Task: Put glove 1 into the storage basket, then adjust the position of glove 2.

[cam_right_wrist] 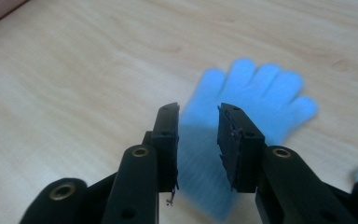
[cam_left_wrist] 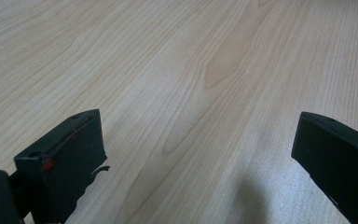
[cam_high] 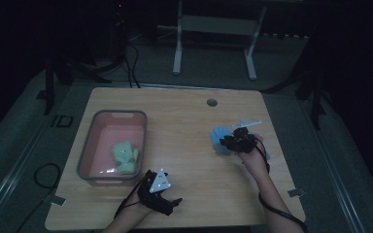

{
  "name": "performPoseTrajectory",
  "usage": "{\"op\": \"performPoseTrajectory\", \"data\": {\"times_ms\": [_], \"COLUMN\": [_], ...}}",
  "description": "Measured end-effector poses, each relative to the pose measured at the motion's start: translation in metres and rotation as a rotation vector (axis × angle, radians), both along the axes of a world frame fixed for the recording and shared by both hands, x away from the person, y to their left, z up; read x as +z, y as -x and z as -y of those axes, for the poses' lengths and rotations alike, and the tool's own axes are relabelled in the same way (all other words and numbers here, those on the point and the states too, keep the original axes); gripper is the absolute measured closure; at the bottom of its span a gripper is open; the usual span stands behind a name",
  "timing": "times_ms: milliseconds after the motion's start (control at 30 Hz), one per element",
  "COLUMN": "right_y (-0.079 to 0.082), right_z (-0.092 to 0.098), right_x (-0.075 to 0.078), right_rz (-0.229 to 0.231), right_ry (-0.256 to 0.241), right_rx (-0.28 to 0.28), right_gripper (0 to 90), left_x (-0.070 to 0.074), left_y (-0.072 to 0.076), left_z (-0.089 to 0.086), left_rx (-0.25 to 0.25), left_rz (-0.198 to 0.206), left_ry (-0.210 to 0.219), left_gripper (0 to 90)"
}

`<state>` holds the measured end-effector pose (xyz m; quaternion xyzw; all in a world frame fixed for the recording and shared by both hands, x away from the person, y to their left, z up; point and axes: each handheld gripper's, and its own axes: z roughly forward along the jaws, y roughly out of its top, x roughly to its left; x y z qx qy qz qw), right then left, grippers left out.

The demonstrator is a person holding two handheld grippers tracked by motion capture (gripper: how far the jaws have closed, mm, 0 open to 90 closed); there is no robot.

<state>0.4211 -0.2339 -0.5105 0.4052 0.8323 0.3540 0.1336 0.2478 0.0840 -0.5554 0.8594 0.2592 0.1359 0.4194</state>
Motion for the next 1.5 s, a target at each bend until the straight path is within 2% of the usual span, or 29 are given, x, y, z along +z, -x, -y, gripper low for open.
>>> {"op": "performPoseTrajectory", "data": {"times_ms": [100, 233, 367, 600, 767, 867, 1000, 1067, 1133, 1167, 1233, 1300, 1333, 1400, 1467, 1500], "right_y": [-0.008, -0.019, -0.030, -0.032, -0.028, -0.026, -0.022, -0.021, -0.020, -0.014, -0.007, 0.000, 0.000, 0.013, 0.018, 0.029], "right_z": [-0.002, -0.004, -0.002, -0.007, -0.006, -0.007, -0.014, -0.016, -0.017, -0.018, -0.021, -0.022, -0.022, -0.023, -0.024, -0.027], "right_x": [-0.003, -0.009, -0.015, -0.032, -0.038, -0.038, -0.038, -0.038, -0.036, -0.029, -0.017, -0.007, -0.007, 0.007, 0.011, 0.019], "right_rz": [0.013, 0.031, 0.013, 0.003, 0.020, 0.022, 0.041, 0.044, 0.035, 0.030, 0.048, 0.058, 0.058, 0.068, 0.067, 0.083], "right_ry": [0.024, 0.050, 0.048, 0.099, 0.062, 0.059, 0.082, 0.078, 0.059, 0.019, 0.018, -0.009, -0.009, -0.037, -0.043, -0.047], "right_rx": [-0.018, -0.045, -0.077, -0.089, -0.091, -0.105, -0.128, -0.145, -0.154, -0.157, -0.153, -0.148, -0.148, -0.159, -0.162, -0.156], "right_gripper": [68.0, 60.6, 59.5, 56.4, 66.2, 77.6, 82.6, 83.6, 84.4, 85.3, 85.5, 85.8, 85.8, 85.8, 85.8, 85.8], "left_x": [0.000, 0.002, 0.002, 0.000, 0.000, 0.000, -0.001, -0.001, 0.000, 0.001, 0.001, 0.001, 0.001, 0.002, 0.003, 0.003], "left_y": [-0.001, -0.002, -0.001, 0.000, -0.001, -0.001, -0.001, -0.001, -0.001, -0.001, -0.002, -0.003, -0.003, -0.002, -0.001, 0.000], "left_z": [-0.002, -0.003, -0.005, -0.005, -0.005, -0.005, -0.004, -0.004, -0.004, -0.005, -0.005, -0.005, -0.005, -0.005, -0.004, -0.004], "left_rx": [0.012, 0.023, 0.032, 0.027, 0.035, 0.035, 0.039, 0.044, 0.048, 0.052, 0.053, 0.053, 0.054, 0.051, 0.052, 0.050], "left_rz": [0.003, 0.024, 0.027, 0.053, 0.065, 0.067, 0.073, 0.077, 0.082, 0.087, 0.085, 0.084, 0.086, 0.088, 0.095, 0.099], "left_ry": [0.020, 0.041, 0.049, 0.050, 0.066, 0.068, 0.067, 0.069, 0.074, 0.080, 0.079, 0.082, 0.084, 0.084, 0.079, 0.078], "left_gripper": [2.9, 2.9, 2.9, 2.9, 2.9, 2.9, 2.9, 2.9, 2.9, 2.9, 2.9, 2.9, 2.9, 2.9, 2.9, 2.9]}}
